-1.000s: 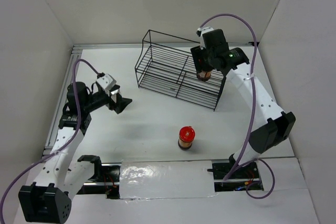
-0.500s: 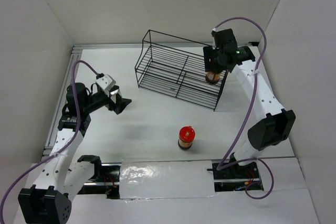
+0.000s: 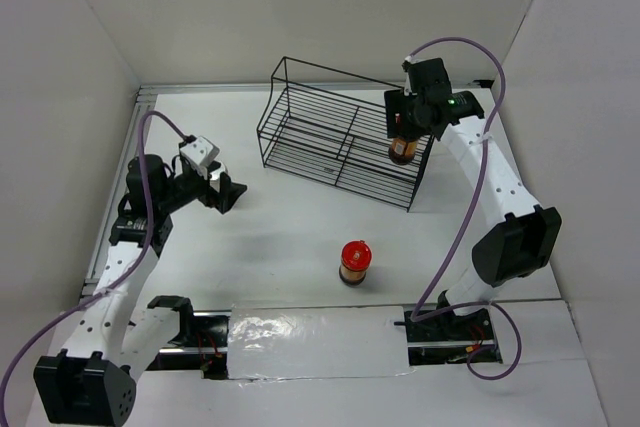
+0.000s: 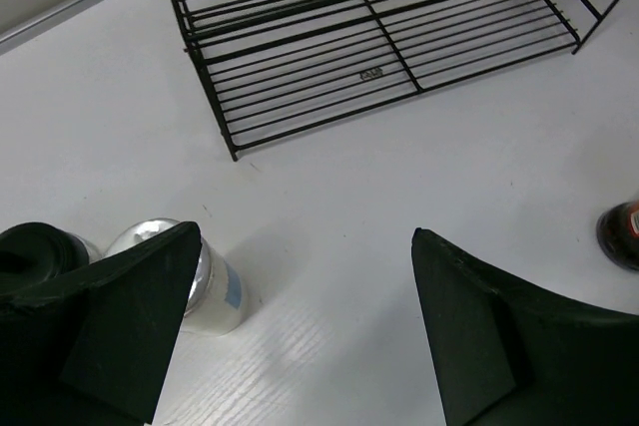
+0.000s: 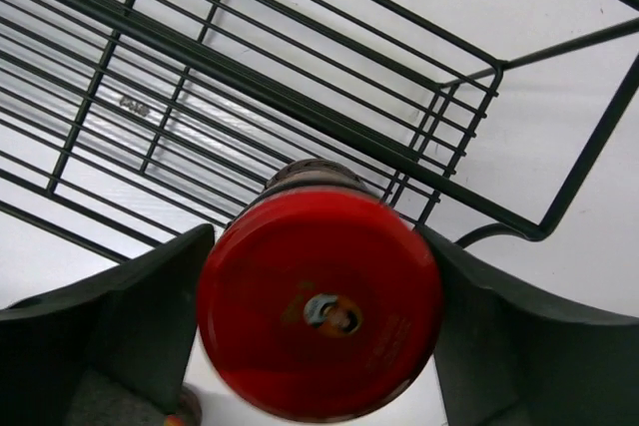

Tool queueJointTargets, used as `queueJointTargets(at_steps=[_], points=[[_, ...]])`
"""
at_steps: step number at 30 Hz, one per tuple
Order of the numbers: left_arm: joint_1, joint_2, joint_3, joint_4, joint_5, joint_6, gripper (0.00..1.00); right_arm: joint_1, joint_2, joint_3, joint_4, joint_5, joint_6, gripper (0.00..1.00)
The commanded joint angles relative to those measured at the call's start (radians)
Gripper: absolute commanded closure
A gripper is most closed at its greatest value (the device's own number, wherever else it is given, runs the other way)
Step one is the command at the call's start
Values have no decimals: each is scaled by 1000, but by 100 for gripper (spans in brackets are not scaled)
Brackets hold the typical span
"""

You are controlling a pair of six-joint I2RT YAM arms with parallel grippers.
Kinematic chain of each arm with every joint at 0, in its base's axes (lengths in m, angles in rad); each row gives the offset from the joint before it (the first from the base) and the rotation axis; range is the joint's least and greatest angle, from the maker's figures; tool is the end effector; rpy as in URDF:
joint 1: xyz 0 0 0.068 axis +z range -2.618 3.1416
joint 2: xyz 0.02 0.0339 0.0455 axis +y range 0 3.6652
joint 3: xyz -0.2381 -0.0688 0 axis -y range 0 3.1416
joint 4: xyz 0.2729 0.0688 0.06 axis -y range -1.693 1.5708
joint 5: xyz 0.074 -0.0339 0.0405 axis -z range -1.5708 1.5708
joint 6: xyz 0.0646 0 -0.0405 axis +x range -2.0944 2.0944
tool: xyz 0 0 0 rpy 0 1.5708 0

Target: Organize the condiment bottles

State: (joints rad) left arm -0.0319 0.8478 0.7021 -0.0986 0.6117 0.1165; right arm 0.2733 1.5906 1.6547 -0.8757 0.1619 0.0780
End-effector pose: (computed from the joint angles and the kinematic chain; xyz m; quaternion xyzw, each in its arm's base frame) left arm 0.2630 -0.0455 0.2811 0.2406 0.7356 -0.2122 0.5966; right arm 0.3764 0.0947 0.3290 -0.0604 0.9243 -0.0094 0.3768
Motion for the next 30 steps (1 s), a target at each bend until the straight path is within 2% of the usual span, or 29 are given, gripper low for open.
queueJointTargets(at_steps=[1, 3, 7, 9, 11, 12, 15, 30], points=[[-5, 13, 86, -1, -78, -31, 1, -5, -4, -4, 66, -27, -1, 11], [-6, 28, 115, -21, -98, -14, 1, -3, -7, 2, 70, -27, -4, 0], [-6, 68, 180, -87, -171, 40, 1, 1, -11, 40, 57, -35, -15, 0], [-3, 128, 261, -205, -248, 66, 1, 9, -15, 82, 46, -33, -23, 0], [-3, 199, 347, -353, -268, 115, 1, 21, -27, 126, 24, -22, -38, 0], [-3, 211, 355, -377, -270, 132, 1, 26, -32, 141, 18, -16, -43, 0], [-3, 232, 332, -372, -291, 198, 1, 40, -46, 174, 9, 10, -53, 0], [9, 453, 326, -326, -300, 209, 1, 75, -121, 140, 41, 5, -67, 0]])
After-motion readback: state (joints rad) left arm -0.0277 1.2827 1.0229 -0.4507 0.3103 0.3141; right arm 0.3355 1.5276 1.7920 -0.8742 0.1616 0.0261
